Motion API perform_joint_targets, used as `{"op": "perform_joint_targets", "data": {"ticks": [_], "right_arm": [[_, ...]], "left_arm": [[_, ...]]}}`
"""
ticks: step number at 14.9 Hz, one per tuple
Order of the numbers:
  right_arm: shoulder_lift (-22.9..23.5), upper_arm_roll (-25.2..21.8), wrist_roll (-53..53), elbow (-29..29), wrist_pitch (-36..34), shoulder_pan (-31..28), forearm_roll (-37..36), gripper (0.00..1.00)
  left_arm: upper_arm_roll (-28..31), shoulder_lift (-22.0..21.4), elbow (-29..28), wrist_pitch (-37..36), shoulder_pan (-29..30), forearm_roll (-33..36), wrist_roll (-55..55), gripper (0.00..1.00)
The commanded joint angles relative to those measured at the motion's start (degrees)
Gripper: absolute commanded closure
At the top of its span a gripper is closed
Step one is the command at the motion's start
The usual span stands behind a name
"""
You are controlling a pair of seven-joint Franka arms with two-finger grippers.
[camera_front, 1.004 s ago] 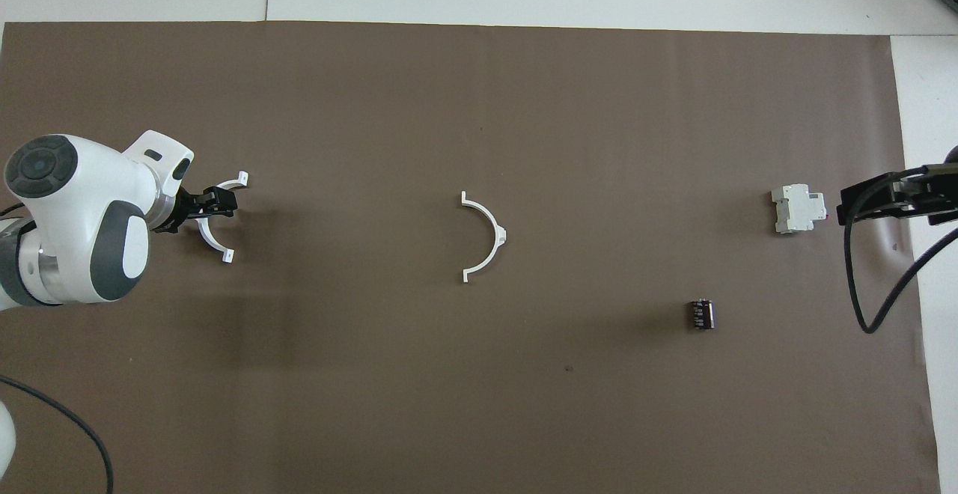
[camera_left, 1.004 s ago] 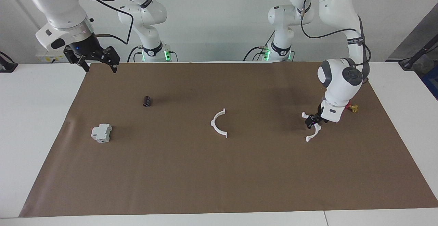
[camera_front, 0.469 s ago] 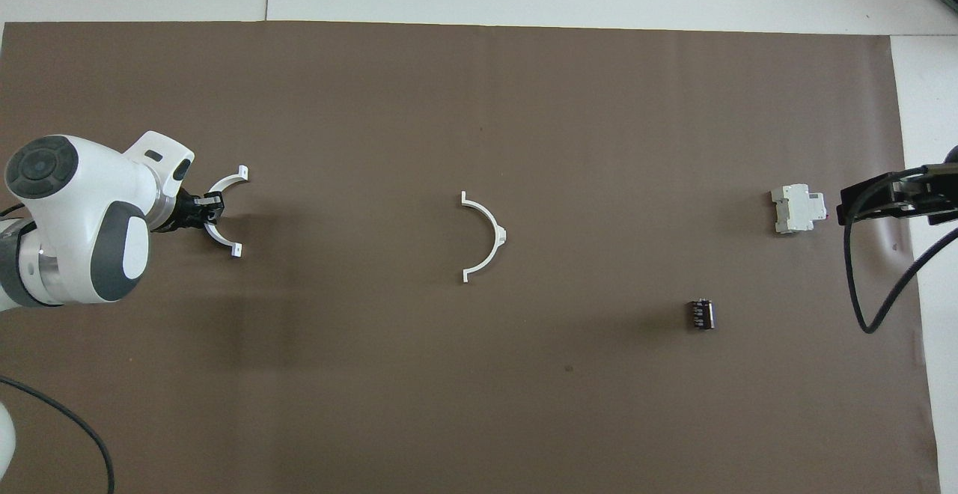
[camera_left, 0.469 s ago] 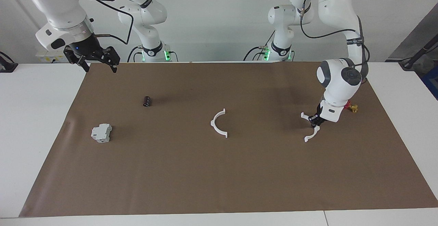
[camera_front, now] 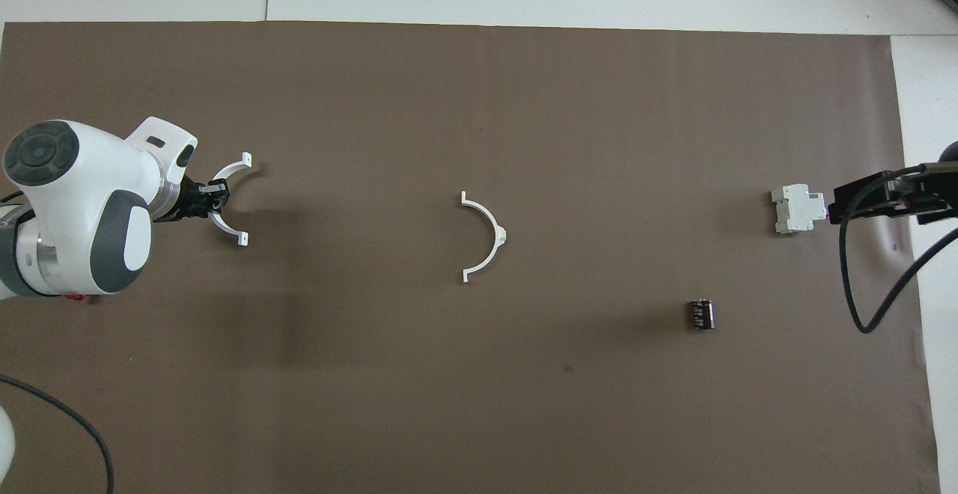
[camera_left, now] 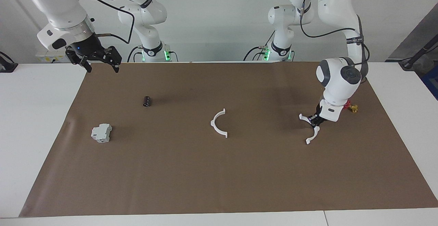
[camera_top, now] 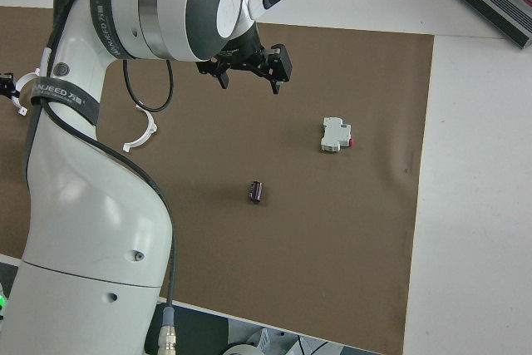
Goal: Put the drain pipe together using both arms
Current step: 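Carry the half-ring with the left gripper to the placed half-ring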
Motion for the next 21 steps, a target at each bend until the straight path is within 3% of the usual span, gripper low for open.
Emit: {"op": "perform_joint_targets", "data": {"ticks": [1, 8, 21], "right_arm": [[-0.8, 0.3, -1.2, -1.2, 1.0, -0.6, 1.0, 0.0], [-0.8, 0.3, -1.2, -1.2, 1.2, -0.8, 1.0, 0.0], [-0.8, 0.2, -1.2, -1.3, 1.2, -0.8, 1.1, 0.0]], "left_arm": [[0.6, -0.5, 2.4, -2.7, -6.7, -0.7, -7.5, 1.0], [0.8, 0.2, 2.4, -0.9, -20.4, -0.6, -24.0, 1.0], [0.6, 5.2, 2.2, 4.5, -33.3, -0.5, -36.2, 1.0]]}}
